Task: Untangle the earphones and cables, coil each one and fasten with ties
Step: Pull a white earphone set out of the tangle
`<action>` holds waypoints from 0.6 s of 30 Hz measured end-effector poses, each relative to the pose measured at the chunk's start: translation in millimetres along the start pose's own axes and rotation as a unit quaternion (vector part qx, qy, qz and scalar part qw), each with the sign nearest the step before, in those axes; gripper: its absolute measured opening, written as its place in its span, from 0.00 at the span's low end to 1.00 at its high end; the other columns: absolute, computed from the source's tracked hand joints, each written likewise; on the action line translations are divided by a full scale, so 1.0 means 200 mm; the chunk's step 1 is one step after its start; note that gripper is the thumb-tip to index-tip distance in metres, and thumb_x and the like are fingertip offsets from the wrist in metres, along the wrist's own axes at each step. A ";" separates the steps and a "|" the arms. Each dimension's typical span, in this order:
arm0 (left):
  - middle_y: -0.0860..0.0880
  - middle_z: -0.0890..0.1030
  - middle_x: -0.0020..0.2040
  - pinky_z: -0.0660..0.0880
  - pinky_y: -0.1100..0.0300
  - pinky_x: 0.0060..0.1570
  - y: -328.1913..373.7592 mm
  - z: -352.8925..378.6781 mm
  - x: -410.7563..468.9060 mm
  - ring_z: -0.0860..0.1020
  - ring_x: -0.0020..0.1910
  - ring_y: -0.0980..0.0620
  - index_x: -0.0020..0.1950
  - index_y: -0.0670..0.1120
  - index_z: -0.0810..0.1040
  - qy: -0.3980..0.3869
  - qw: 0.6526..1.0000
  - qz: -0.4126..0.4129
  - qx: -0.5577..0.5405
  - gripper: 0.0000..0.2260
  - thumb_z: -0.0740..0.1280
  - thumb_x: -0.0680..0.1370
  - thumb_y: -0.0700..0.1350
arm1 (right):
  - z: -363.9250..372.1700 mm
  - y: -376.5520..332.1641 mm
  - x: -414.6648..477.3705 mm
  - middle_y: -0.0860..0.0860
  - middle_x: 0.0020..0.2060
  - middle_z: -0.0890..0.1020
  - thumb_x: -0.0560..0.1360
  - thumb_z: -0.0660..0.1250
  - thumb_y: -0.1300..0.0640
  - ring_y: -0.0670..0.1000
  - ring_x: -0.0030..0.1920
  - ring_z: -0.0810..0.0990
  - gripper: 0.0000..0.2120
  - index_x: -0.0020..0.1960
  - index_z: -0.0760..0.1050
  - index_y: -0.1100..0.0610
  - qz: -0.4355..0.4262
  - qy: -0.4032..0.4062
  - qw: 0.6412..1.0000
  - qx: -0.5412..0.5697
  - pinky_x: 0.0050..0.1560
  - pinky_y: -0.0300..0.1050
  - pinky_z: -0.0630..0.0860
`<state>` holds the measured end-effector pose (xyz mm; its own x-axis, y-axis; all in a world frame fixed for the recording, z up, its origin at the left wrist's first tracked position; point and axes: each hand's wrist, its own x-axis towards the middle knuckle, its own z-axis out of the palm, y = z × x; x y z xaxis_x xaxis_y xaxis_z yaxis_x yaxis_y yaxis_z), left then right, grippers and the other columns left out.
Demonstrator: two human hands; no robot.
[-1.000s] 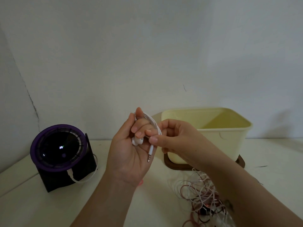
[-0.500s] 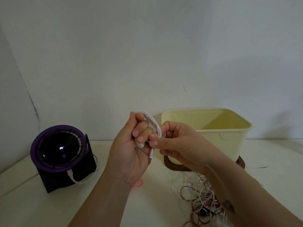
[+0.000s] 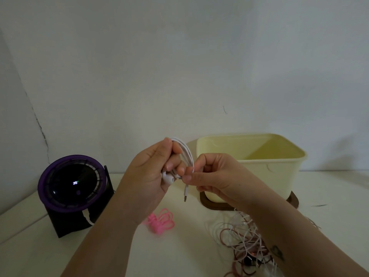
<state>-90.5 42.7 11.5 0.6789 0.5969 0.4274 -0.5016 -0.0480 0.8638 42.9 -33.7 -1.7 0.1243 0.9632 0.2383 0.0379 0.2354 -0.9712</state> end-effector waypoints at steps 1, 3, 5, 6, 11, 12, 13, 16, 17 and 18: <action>0.54 0.68 0.24 0.70 0.60 0.38 0.00 -0.01 0.00 0.74 0.27 0.56 0.31 0.51 0.80 0.001 0.999 0.008 0.035 0.16 0.59 0.76 0.52 | 0.00 0.00 0.00 0.51 0.28 0.76 0.58 0.79 0.59 0.44 0.29 0.72 0.11 0.27 0.77 0.51 0.000 0.000 1.000 0.002 0.35 0.38 0.70; 0.55 0.70 0.25 0.70 0.66 0.34 -0.02 -0.04 0.00 0.75 0.30 0.58 0.32 0.55 0.80 0.024 0.987 0.042 0.153 0.15 0.58 0.75 0.53 | -0.01 -0.02 -0.01 0.48 0.25 0.76 0.57 0.76 0.56 0.44 0.27 0.72 0.07 0.26 0.77 0.51 -0.003 0.004 1.000 0.010 0.35 0.38 0.70; 0.55 0.72 0.26 0.69 0.69 0.30 -0.03 -0.05 0.00 0.75 0.32 0.60 0.34 0.55 0.79 0.042 0.973 0.061 0.220 0.15 0.59 0.76 0.53 | -0.01 -0.03 -0.02 0.47 0.23 0.75 0.56 0.75 0.56 0.44 0.26 0.70 0.07 0.25 0.77 0.52 -0.007 0.009 1.000 0.021 0.35 0.38 0.70; 0.55 0.73 0.26 0.68 0.70 0.29 -0.04 -0.05 0.00 0.74 0.31 0.61 0.34 0.53 0.78 0.048 0.968 0.061 0.237 0.15 0.60 0.78 0.53 | -0.01 -0.03 -0.02 0.47 0.23 0.74 0.56 0.75 0.57 0.45 0.27 0.70 0.07 0.25 0.77 0.52 -0.006 0.013 0.999 0.031 0.35 0.38 0.70; 0.58 0.75 0.27 0.67 0.71 0.30 -0.09 0.00 -0.02 0.72 0.29 0.63 0.37 0.50 0.76 0.073 0.928 0.069 0.360 0.15 0.55 0.81 0.47 | 0.01 -0.01 -0.01 0.47 0.22 0.74 0.58 0.74 0.59 0.45 0.25 0.69 0.08 0.25 0.75 0.53 0.000 0.040 0.998 0.052 0.32 0.36 0.70; 0.58 0.76 0.28 0.68 0.71 0.31 -0.10 0.01 -0.02 0.73 0.29 0.63 0.37 0.51 0.76 0.082 0.924 0.077 0.365 0.15 0.55 0.81 0.48 | 0.01 -0.01 -0.01 0.46 0.21 0.75 0.58 0.73 0.59 0.44 0.25 0.69 0.08 0.24 0.75 0.53 0.001 0.044 0.998 0.051 0.32 0.36 0.70; 0.59 0.77 0.29 0.69 0.71 0.31 -0.10 0.01 -0.02 0.75 0.30 0.63 0.38 0.51 0.76 0.092 0.923 0.079 0.364 0.15 0.55 0.81 0.48 | 0.01 0.00 -0.01 0.46 0.21 0.75 0.58 0.74 0.59 0.44 0.24 0.69 0.08 0.24 0.75 0.53 -0.001 0.046 0.998 0.050 0.32 0.36 0.69; 0.60 0.80 0.32 0.70 0.73 0.33 -0.12 0.04 -0.03 0.78 0.34 0.65 0.41 0.51 0.77 0.095 0.928 0.061 0.356 0.14 0.55 0.81 0.49 | 0.01 0.00 -0.01 0.48 0.25 0.78 0.57 0.75 0.56 0.44 0.27 0.73 0.07 0.26 0.77 0.53 -0.008 0.042 0.998 0.036 0.35 0.38 0.69; 0.60 0.81 0.34 0.71 0.72 0.35 -0.13 0.04 -0.03 0.79 0.35 0.64 0.42 0.52 0.78 0.092 0.932 0.052 0.347 0.14 0.55 0.81 0.50 | 0.01 0.00 -0.01 0.49 0.27 0.80 0.58 0.77 0.56 0.45 0.29 0.75 0.08 0.27 0.78 0.52 -0.013 0.040 0.999 0.022 0.37 0.39 0.69; 0.58 0.82 0.36 0.73 0.71 0.36 -0.13 0.05 -0.03 0.80 0.37 0.62 0.43 0.52 0.79 0.092 0.937 0.041 0.336 0.14 0.55 0.80 0.51 | 0.00 0.01 -0.01 0.50 0.29 0.81 0.59 0.78 0.55 0.46 0.31 0.77 0.08 0.27 0.78 0.52 -0.019 0.040 0.999 0.007 0.39 0.41 0.70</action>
<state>-75.8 32.7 -10.6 0.5185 0.6935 0.5002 -0.0564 -0.5560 0.8293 42.8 -35.2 -3.6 0.2020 0.9404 0.2737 0.0311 0.2731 -0.9615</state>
